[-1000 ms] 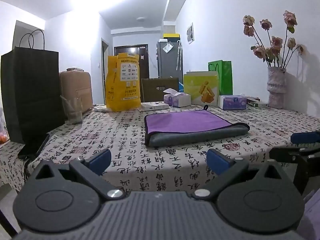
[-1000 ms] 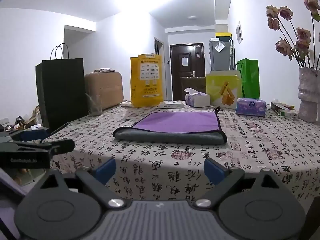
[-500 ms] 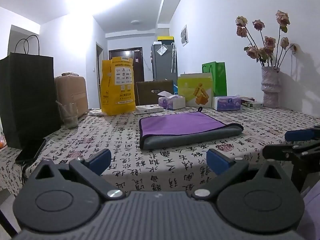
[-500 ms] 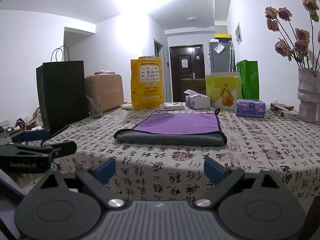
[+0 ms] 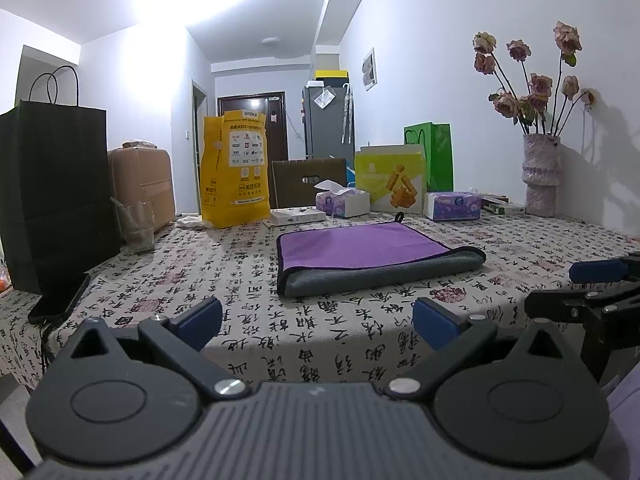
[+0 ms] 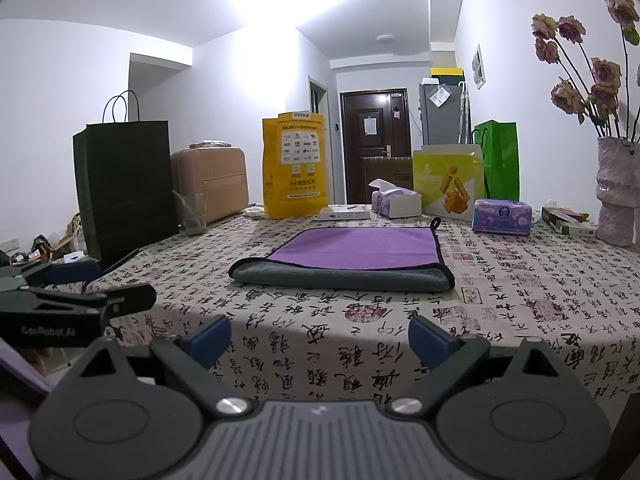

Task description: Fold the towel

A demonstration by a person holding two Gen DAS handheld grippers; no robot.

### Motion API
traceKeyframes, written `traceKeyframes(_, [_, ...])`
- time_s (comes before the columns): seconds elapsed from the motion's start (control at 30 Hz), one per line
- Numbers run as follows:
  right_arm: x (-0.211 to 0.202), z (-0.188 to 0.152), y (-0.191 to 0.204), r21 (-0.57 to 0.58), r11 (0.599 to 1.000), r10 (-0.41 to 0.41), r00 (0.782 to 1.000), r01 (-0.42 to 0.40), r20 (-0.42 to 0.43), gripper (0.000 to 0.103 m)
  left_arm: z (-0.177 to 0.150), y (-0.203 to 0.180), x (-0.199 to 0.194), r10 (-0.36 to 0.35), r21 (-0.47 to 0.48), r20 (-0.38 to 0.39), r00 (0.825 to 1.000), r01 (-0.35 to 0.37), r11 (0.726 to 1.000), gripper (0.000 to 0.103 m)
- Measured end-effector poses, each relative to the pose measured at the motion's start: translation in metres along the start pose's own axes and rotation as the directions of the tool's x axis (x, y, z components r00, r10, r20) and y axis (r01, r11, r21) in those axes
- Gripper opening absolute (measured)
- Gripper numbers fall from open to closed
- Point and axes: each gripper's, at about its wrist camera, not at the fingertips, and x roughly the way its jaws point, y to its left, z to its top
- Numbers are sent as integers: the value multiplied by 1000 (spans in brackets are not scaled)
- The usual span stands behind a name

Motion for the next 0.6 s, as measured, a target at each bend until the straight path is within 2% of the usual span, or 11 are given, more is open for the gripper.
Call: traceKeyframes(0.6, [-2, 0, -2, -1, 1000, -10, 1000, 10, -3, 96, -1, -3, 3, -17, -10, -8, 1000, 17, 1000, 103])
